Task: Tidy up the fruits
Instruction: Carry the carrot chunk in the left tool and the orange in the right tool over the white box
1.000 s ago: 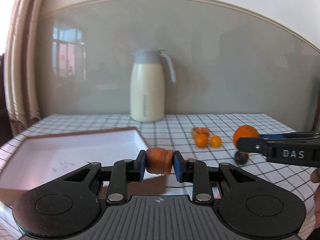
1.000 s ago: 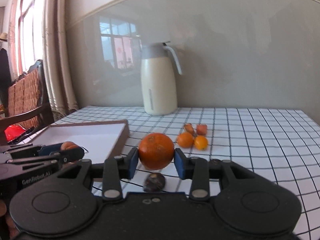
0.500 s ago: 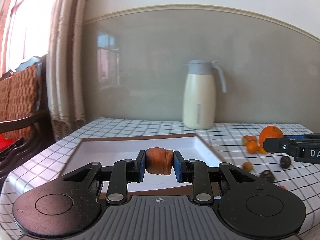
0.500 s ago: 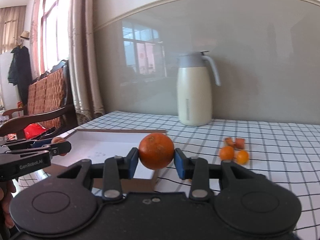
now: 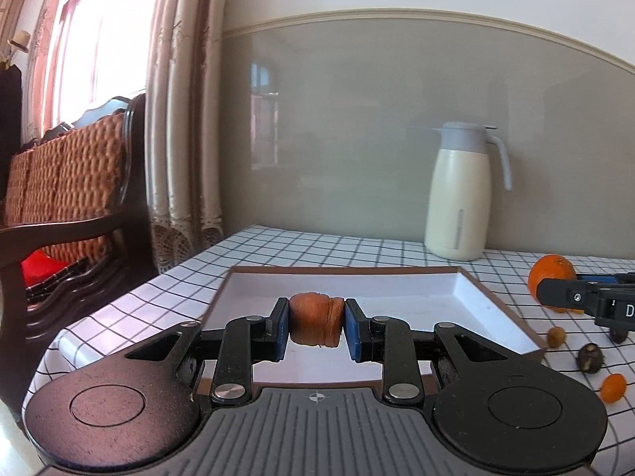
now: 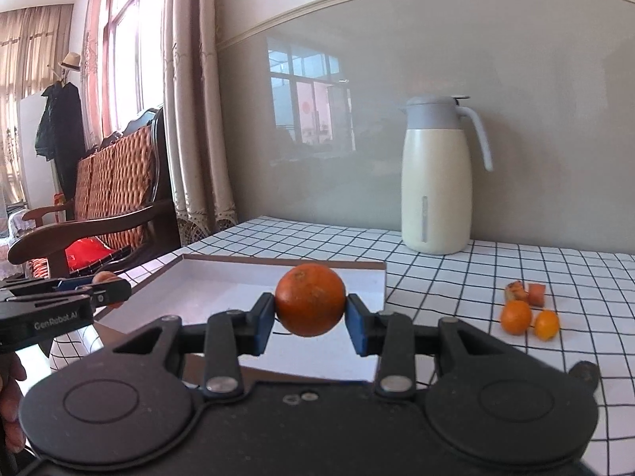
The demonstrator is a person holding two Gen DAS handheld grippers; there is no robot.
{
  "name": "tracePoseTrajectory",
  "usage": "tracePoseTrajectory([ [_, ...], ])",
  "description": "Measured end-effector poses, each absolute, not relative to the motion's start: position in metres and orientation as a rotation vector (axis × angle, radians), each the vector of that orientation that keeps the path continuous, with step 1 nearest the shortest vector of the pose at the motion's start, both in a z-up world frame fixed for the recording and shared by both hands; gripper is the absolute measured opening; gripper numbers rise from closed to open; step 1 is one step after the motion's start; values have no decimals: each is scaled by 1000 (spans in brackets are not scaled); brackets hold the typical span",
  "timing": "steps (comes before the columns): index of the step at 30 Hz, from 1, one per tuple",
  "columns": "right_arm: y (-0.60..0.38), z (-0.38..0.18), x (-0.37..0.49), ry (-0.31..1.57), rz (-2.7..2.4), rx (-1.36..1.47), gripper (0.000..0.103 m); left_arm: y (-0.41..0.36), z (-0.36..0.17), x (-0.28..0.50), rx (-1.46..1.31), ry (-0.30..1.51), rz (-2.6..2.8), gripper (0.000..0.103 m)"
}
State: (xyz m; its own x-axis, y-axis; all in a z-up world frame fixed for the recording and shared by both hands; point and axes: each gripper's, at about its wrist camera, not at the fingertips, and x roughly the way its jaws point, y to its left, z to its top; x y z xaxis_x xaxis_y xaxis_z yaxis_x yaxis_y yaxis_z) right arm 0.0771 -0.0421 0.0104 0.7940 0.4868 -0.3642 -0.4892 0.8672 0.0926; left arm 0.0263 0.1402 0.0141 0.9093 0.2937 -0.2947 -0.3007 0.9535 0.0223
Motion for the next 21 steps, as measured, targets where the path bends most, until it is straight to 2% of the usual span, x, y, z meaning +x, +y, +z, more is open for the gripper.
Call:
tracePoseTrajectory([
  [21,-17,-4,110,413,523,-73,30,189,-8,54,-80,352,428,29],
])
